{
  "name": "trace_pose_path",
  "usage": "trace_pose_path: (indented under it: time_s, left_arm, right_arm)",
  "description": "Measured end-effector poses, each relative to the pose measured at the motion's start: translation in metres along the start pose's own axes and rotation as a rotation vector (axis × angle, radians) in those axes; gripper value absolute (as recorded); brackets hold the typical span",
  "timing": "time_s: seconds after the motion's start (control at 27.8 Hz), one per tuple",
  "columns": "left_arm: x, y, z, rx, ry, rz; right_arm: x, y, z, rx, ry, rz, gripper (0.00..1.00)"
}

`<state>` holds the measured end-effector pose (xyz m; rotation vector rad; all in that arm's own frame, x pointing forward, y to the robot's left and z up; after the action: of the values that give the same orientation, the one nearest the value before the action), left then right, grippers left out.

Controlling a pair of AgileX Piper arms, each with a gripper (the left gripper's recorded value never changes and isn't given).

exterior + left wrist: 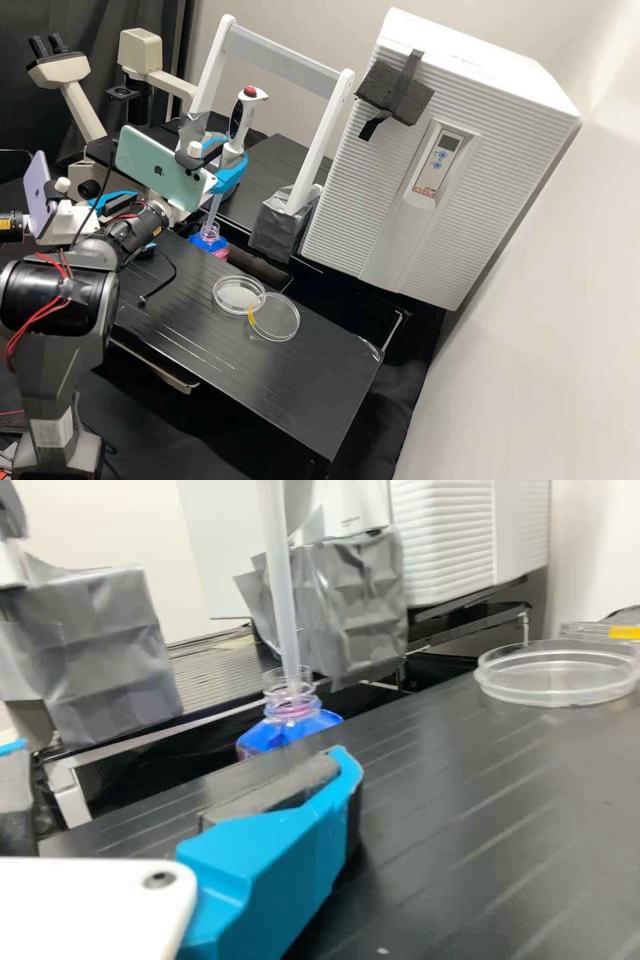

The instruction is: Use the pipette

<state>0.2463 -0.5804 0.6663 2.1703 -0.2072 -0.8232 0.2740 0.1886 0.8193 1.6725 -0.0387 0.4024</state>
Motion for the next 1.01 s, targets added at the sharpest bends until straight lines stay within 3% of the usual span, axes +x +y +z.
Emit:
trace_pose_path:
  time_s: [0.18, 0.36, 0.47, 0.76, 1.01]
  left_arm:
    - [-0.0025, -0.001, 0.005, -0.007, -0.007, 0.002]
    - [-0.0035, -0.002, 0.011, -0.007, -0.026, 0.003]
    - [-0.0037, -0.002, 0.014, -0.006, -0.037, 0.002]
    - [-0.0039, -0.002, 0.018, -0.006, -0.048, 0.007]
    - [-0.0042, -0.003, 0.021, -0.003, -0.06, 0.005]
  right_arm:
    - [-0.005, 0.022, -0.014, 0.029, 0.058, 0.049, 0.0]
    - [-0.008, 0.046, -0.018, 0.014, 0.101, 0.095, 0.0]
    - [-0.011, 0.059, -0.012, 0.0, 0.084, 0.119, 0.0]
    - [-0.019, 0.088, 0.016, -0.044, 0.025, 0.13, 0.0]
    - [-0.036, 0.112, 0.028, -0.036, 0.019, 0.173, 0.0]
